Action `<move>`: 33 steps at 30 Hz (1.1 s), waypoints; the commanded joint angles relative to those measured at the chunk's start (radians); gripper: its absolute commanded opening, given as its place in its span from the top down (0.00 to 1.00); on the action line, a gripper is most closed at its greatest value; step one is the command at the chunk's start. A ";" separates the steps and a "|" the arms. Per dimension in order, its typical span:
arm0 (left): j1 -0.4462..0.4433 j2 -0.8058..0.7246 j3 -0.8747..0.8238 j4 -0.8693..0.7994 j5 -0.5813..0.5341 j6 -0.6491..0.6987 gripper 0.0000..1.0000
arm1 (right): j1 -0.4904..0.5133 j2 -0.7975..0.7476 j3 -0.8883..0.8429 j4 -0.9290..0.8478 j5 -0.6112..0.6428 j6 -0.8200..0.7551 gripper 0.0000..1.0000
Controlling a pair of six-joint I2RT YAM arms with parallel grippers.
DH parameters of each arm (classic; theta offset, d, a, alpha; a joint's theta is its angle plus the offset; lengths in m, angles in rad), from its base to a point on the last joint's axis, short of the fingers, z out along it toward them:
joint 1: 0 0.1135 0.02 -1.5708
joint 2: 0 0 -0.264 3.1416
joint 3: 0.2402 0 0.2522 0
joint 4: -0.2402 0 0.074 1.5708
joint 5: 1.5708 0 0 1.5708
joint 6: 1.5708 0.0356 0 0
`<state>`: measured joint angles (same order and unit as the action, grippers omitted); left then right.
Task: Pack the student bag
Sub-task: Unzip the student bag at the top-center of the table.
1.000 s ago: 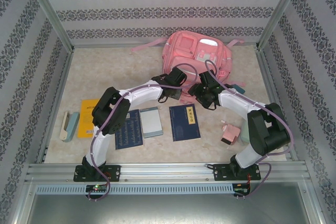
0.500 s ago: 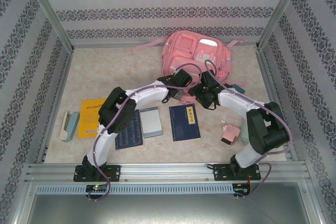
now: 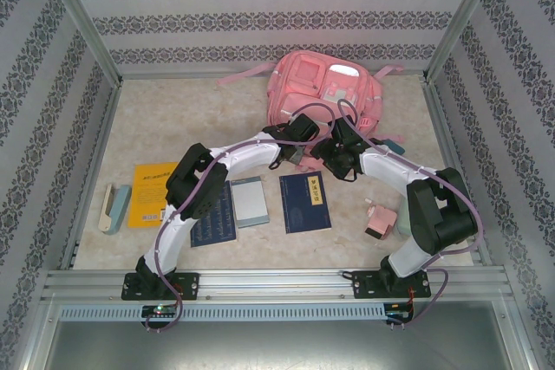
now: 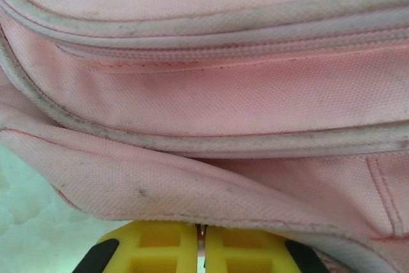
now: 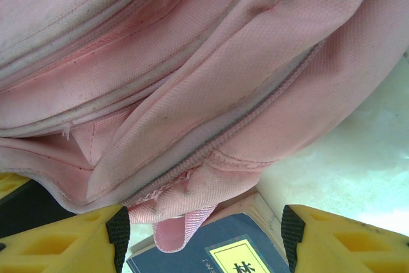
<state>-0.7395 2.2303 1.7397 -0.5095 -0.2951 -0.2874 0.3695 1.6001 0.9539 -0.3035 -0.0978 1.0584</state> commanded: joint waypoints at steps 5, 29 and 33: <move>0.039 0.031 -0.044 0.013 0.055 0.003 0.79 | 0.014 0.013 0.029 -0.013 -0.009 -0.018 0.33; 0.080 -0.070 -0.154 0.051 0.165 0.019 1.00 | 0.046 0.056 0.055 0.060 -0.067 0.052 0.32; 0.077 -0.144 -0.234 0.072 0.226 0.018 1.00 | 0.042 0.073 0.053 0.121 -0.081 0.097 0.32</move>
<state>-0.6788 2.1262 1.5681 -0.3954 -0.1200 -0.2874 0.4088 1.6592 0.9821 -0.2413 -0.1566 1.1057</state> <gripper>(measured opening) 0.062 0.676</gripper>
